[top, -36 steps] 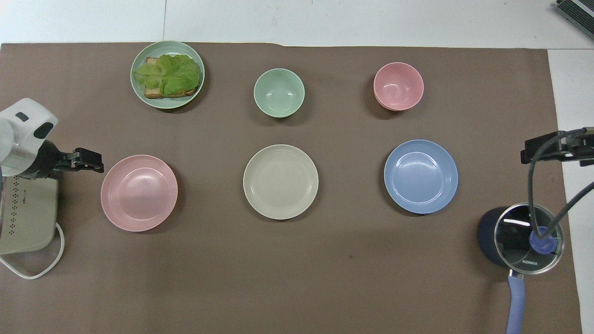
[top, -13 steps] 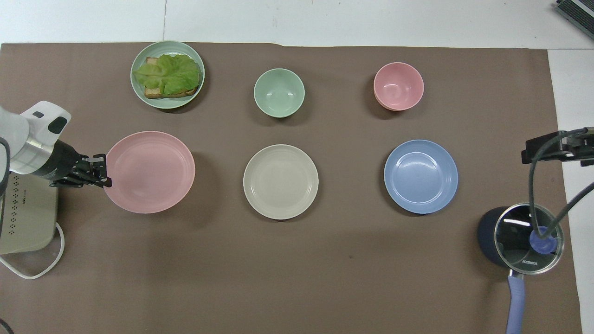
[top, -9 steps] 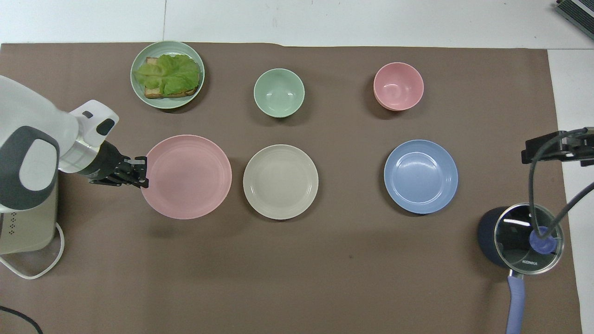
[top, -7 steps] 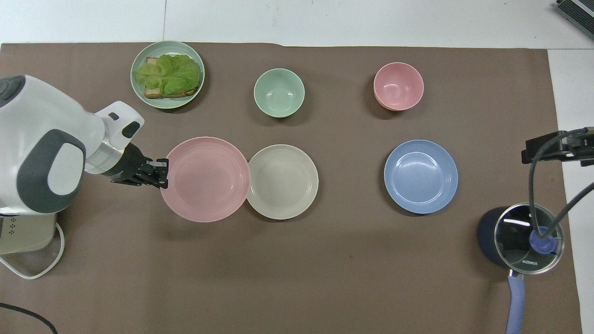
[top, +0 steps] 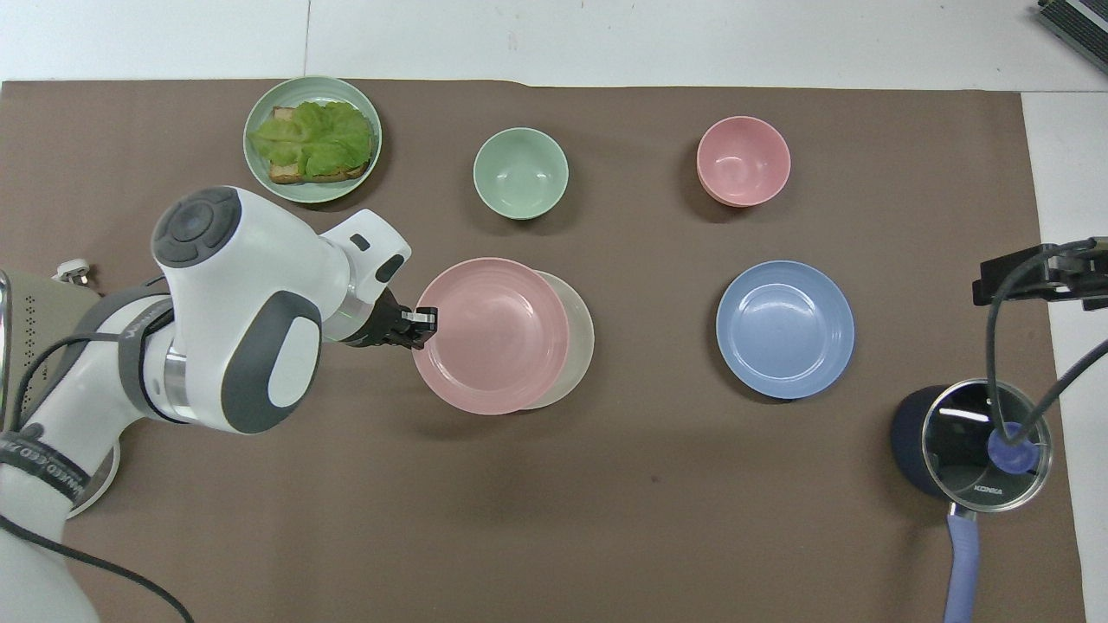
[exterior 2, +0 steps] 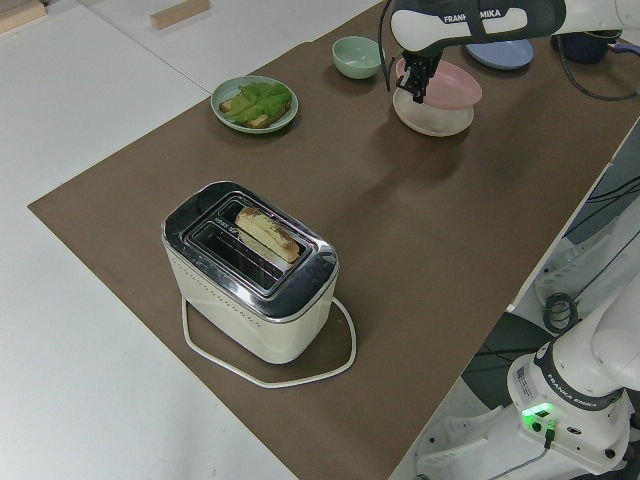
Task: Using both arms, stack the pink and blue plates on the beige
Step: 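Lift the pink plate with the left gripper onto the beige plate, then release the pink plate and withdraw the left gripper toward rest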
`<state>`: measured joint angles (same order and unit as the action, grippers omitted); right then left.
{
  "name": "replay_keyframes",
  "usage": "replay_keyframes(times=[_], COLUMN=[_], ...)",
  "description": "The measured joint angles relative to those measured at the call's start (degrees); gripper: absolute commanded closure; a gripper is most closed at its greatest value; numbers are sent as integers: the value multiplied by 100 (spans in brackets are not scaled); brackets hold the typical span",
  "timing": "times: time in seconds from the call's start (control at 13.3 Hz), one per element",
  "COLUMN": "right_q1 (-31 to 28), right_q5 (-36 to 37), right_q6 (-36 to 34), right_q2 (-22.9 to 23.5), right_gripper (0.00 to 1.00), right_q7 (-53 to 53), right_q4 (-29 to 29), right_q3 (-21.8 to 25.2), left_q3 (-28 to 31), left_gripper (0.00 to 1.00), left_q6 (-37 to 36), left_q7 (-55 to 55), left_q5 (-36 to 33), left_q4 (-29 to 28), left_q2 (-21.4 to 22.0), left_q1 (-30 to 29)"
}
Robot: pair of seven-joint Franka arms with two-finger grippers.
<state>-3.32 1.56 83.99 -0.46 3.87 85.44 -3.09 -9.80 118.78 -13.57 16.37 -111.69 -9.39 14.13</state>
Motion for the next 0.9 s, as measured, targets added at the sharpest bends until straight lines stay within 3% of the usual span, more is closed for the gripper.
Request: replay_keyframes(times=[0.23,0.3,0.38,0.45,0.9], right_q1=[0,0,0,0,-1], right_q5=[0,0,0,0,0], right_q6=[0,0,0,0,-4], right_q2=[0,0,0,0,-4], right_gripper=[0,0,0,0,0], right_q7=[0,0,0,0,0], right_q4=[2,2,2,2,10], right_q3=[3,3,3,3,4], left_q3=[2,2,2,3,50], left_gripper=[100,79,10,0,0], left_q6=[498,538,550,572,639], left_q7=[-90,-91,-91,-94,-115], left_q5=[11,12,12,14,15], left_q4=[-76,-81,-80,-74,-42], left_q2=[-350,-397,-406,-401,-386], left_q1=[145,153,162,175,249])
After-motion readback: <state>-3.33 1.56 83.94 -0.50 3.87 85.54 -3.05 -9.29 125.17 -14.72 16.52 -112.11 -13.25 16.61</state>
